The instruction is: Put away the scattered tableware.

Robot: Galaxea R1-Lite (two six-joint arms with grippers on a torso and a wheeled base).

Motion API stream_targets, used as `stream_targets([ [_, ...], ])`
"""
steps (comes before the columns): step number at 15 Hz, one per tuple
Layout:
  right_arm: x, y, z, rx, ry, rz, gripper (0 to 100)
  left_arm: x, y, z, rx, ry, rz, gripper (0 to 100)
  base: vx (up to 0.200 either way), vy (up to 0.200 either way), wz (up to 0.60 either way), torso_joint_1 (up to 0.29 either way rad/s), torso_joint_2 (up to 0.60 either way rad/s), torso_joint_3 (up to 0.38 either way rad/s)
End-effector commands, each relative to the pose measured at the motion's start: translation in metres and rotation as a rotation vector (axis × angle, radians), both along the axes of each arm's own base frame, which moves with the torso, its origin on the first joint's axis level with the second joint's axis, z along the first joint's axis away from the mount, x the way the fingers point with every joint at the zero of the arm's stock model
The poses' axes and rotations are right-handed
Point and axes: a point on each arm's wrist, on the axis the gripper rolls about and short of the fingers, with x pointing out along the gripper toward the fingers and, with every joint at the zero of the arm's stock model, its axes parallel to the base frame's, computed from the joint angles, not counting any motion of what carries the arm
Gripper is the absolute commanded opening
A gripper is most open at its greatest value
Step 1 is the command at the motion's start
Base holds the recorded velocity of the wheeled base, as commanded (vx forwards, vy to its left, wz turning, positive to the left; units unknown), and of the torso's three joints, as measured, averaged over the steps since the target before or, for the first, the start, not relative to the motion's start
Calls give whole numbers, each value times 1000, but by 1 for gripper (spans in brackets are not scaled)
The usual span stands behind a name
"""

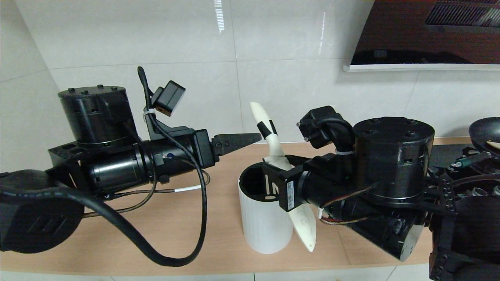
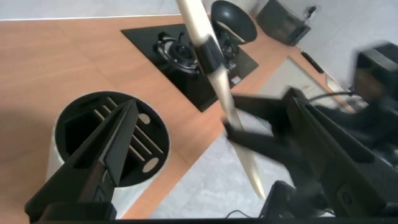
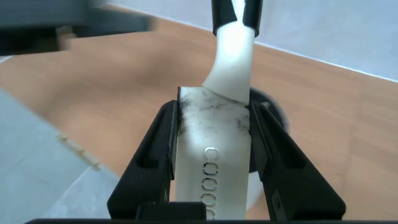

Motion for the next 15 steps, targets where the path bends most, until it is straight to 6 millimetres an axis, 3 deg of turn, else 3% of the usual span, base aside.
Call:
stream_targets([
  [1, -8, 6, -3, -2, 11, 29, 0, -1, -7, -5, 7, 8, -13, 100, 0, 0, 0, 0, 0, 0],
  [8, -18, 13, -6, 6, 30, 66, 0, 2, -25, -15, -13, -11, -55, 100, 0, 0, 0, 0, 0, 0],
  [15, -18, 14, -10, -2, 36, 69, 0, -1, -25, -14, -33, -47, -58, 100, 0, 0, 0, 0, 0, 0],
])
